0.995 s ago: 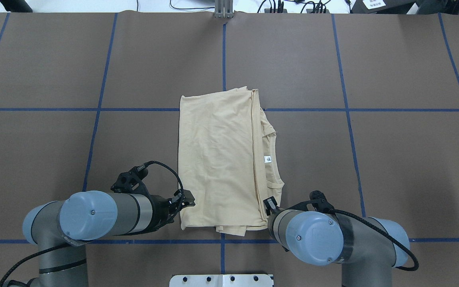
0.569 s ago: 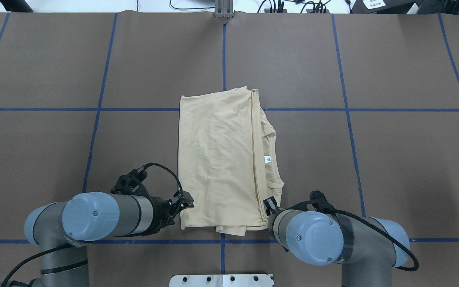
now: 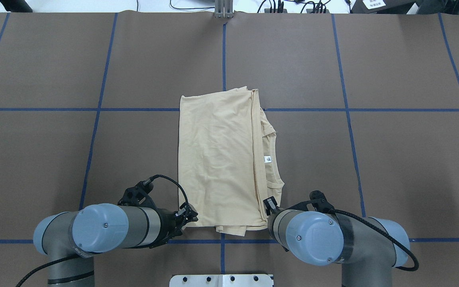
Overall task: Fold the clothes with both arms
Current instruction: 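Lift the near edge with both grippers and fold it over toward the far edge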
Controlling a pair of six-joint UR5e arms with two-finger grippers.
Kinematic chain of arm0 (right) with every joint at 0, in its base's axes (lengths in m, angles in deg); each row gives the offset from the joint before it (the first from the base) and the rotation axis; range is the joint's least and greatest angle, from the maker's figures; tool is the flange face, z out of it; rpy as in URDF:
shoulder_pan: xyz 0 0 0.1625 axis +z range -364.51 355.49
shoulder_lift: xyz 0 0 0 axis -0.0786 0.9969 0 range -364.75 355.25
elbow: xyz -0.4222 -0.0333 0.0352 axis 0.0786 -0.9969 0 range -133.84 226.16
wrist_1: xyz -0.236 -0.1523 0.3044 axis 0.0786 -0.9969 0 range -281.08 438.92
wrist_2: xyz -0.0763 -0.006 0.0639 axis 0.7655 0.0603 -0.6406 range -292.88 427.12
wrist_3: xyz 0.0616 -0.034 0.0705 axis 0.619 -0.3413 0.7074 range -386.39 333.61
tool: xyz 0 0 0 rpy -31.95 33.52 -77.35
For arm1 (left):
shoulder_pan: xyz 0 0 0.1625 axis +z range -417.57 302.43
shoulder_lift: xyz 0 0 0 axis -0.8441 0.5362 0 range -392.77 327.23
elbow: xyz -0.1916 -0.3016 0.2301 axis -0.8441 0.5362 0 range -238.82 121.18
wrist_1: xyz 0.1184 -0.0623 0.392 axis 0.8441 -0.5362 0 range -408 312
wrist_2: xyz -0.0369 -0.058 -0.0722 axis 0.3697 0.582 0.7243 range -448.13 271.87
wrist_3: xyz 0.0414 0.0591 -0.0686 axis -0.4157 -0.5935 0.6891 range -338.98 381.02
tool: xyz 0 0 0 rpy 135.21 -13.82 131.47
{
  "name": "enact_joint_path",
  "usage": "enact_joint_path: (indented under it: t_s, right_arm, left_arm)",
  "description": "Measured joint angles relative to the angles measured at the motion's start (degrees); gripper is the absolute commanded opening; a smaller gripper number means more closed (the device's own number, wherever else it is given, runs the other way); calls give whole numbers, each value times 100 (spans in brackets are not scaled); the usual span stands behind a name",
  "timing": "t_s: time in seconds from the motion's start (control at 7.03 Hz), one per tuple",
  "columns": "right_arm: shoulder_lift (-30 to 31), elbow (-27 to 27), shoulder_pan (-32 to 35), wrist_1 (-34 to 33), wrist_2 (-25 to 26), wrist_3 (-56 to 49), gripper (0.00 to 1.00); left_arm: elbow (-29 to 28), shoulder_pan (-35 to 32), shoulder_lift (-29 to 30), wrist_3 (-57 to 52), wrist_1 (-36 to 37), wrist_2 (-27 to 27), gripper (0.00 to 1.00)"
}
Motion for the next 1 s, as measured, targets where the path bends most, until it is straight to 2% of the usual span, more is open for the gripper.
enact_joint_path:
  t_s: [0.14, 0.28, 0.71, 1.0]
  right_arm:
    - [0, -2, 0, -4, 0, 0, 0]
    - [0, -3, 0, -4, 0, 0, 0]
    - [-2, 0, 0, -22, 0, 0, 0]
    - [-2, 244, 4, -320, 0, 10, 0]
  left_arm:
    - [1, 22, -13, 27, 2, -4, 21]
    - [2, 27, -32, 37, 3, -6, 0]
    - [97, 30, -44, 38, 3, 15, 0]
    - [393, 26, -88, 37, 20, 150, 0]
